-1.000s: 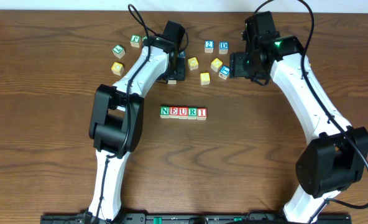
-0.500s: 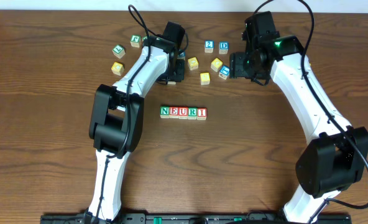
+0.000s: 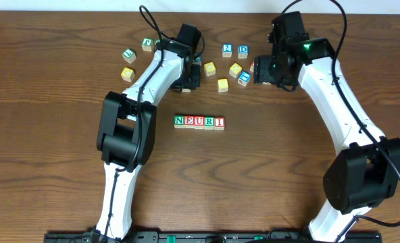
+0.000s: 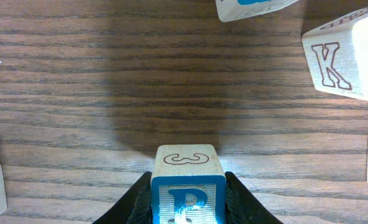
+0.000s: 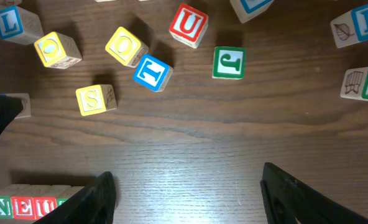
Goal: Spell out NEURIPS
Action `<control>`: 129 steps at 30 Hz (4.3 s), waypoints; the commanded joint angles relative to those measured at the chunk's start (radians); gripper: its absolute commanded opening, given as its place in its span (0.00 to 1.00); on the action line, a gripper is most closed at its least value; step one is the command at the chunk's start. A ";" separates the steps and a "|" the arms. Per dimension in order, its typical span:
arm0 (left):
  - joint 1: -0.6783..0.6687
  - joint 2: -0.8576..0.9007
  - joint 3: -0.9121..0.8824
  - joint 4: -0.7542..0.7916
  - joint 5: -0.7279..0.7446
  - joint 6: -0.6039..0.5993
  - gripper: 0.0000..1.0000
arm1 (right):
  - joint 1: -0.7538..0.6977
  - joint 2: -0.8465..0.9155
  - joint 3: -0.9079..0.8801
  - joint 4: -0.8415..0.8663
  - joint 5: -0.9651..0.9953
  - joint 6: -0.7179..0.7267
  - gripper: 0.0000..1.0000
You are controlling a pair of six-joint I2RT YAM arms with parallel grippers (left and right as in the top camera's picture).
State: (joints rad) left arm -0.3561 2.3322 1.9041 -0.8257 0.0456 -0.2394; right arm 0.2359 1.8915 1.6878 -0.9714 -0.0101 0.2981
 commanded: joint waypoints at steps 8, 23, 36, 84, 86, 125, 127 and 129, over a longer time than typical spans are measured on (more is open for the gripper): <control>-0.031 -0.121 0.000 -0.028 -0.012 -0.003 0.31 | -0.043 0.006 0.018 -0.005 0.008 -0.016 0.70; -0.227 -0.202 0.000 -0.122 0.050 -0.141 0.31 | -0.157 -0.027 0.063 -0.017 0.003 -0.039 0.70; -0.387 -0.136 -0.010 -0.097 0.020 -0.216 0.31 | -0.262 -0.092 0.077 -0.055 -0.016 -0.038 0.70; -0.280 -0.348 0.013 -0.130 0.013 -0.104 0.51 | -0.243 -0.090 0.077 -0.095 -0.053 -0.038 0.72; -0.244 -0.412 0.013 -0.146 0.012 -0.077 0.51 | -0.224 -0.090 0.077 -0.108 -0.053 -0.038 0.72; 0.238 -0.539 -0.008 -0.317 -0.058 0.049 0.52 | 0.099 -0.060 -0.303 -0.060 -0.064 0.109 0.64; 0.238 -0.539 -0.011 -0.317 -0.058 0.049 0.52 | 0.104 -0.043 -0.309 -0.060 -0.064 0.110 0.65; 0.238 -0.539 -0.017 -0.317 -0.058 0.049 0.52 | 0.109 -0.022 -0.309 -0.058 -0.064 0.111 0.64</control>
State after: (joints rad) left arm -0.1211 1.7931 1.9041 -1.1412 -0.0002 -0.2047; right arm 0.3302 1.8320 1.3918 -1.0317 -0.0719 0.3870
